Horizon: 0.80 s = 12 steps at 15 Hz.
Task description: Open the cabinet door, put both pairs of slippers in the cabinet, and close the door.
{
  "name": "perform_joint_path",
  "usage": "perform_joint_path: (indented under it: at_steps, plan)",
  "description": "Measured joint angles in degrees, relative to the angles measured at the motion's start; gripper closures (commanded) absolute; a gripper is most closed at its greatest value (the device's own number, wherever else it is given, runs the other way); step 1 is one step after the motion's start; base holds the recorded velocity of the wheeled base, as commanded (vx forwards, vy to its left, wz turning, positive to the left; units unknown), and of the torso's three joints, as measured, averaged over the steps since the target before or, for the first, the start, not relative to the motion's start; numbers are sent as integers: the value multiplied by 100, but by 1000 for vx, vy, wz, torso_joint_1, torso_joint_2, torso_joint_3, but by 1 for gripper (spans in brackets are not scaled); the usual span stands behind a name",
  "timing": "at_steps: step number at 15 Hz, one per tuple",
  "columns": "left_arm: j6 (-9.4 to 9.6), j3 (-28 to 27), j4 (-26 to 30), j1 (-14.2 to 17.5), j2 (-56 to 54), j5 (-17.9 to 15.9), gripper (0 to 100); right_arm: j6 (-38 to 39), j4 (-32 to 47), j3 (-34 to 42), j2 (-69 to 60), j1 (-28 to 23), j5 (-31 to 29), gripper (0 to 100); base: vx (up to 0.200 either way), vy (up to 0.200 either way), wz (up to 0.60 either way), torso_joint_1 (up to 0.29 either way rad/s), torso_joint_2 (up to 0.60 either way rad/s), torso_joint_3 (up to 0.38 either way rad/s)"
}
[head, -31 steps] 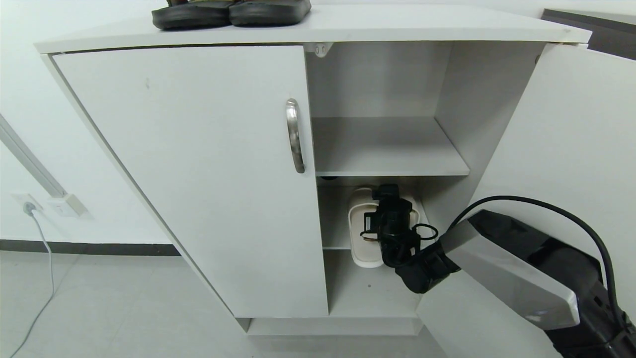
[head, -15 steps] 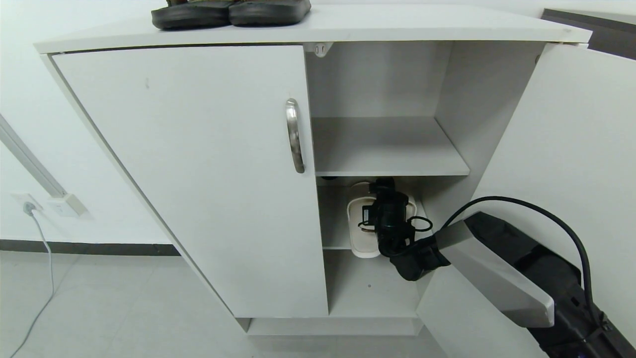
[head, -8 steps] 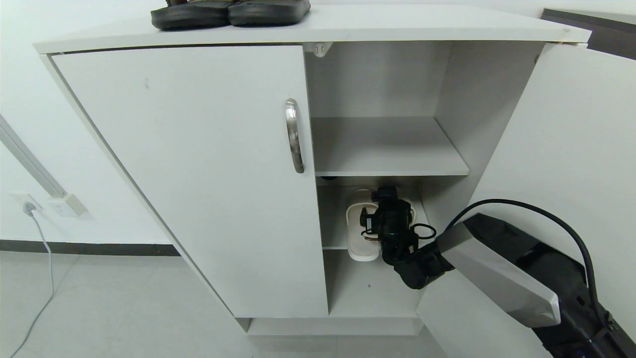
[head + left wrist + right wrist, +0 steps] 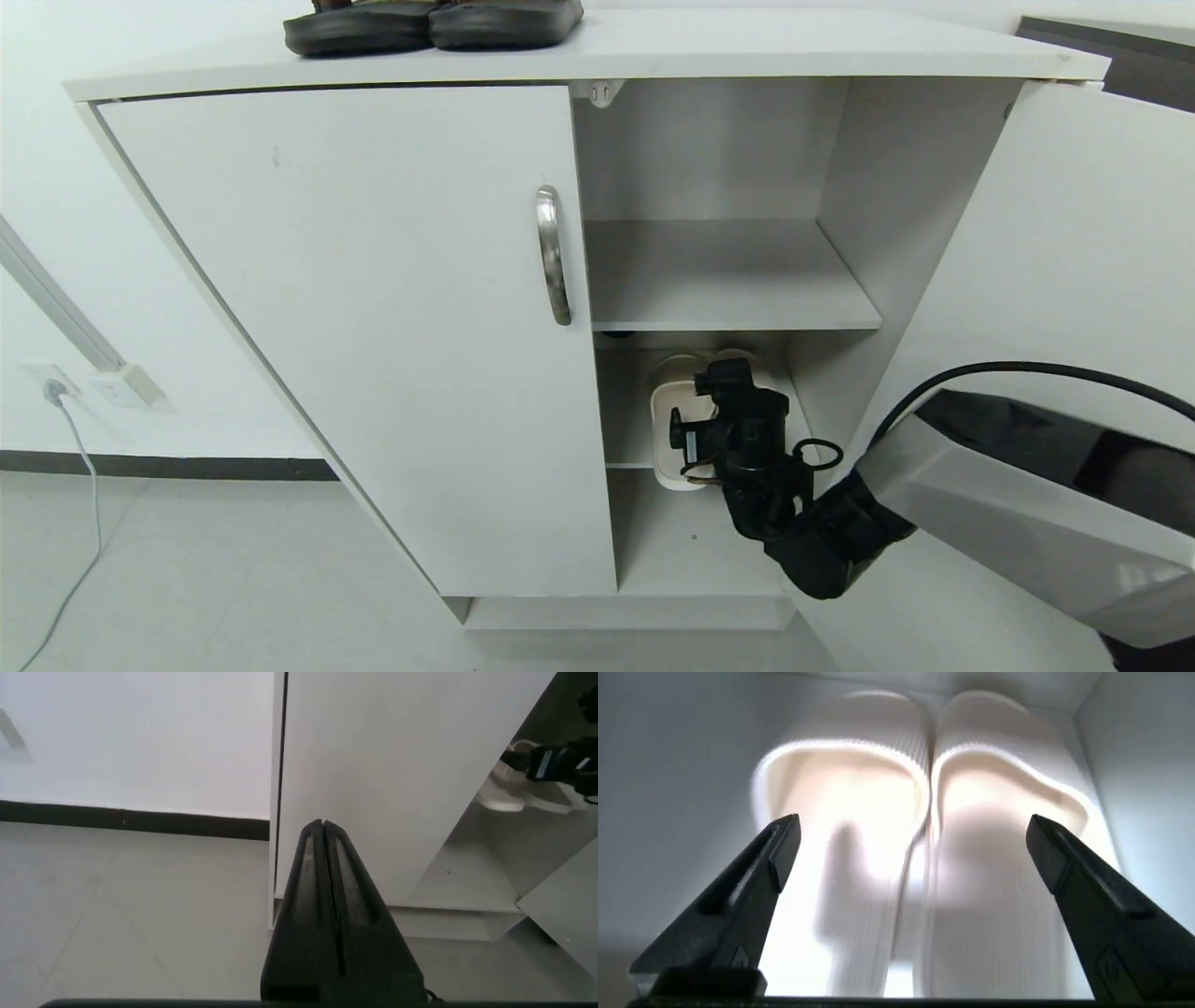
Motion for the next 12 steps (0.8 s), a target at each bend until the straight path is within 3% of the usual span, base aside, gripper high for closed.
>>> perform_joint_path:
  at_steps: [8,12]
  plan:
    - [-2,0,0,0,0,0,100,9,-1262,2717,-1395,767,161,0,0,0,0,0,0,0]
    - [-11,0,0,0,0,-6,100,0,-1385,3049,-1584,1008,191,0,0,0,0,0,0,0]
